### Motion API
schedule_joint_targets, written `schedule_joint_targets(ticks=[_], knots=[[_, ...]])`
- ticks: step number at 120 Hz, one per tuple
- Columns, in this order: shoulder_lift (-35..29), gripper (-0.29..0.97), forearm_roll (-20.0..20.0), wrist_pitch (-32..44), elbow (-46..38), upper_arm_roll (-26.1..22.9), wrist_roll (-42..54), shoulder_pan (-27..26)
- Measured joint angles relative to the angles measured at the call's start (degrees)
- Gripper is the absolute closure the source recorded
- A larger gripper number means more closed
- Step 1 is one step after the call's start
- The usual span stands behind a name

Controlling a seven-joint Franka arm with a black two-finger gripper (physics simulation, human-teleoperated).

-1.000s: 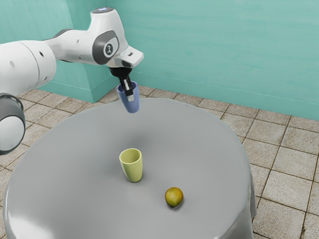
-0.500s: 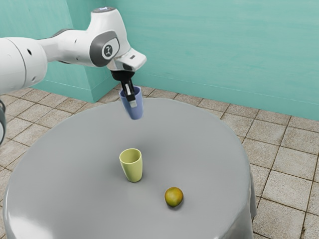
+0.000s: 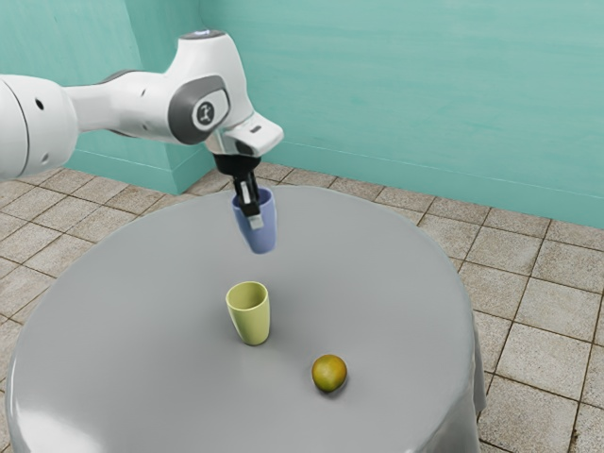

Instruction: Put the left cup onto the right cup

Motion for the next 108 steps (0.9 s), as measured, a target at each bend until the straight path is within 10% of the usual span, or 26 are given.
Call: schedule_joint_targets(ticks=[108], knots=[[-12.02, 0.78, 0.02, 7.64, -18.33, -1.53, -0.18, -0.47]])
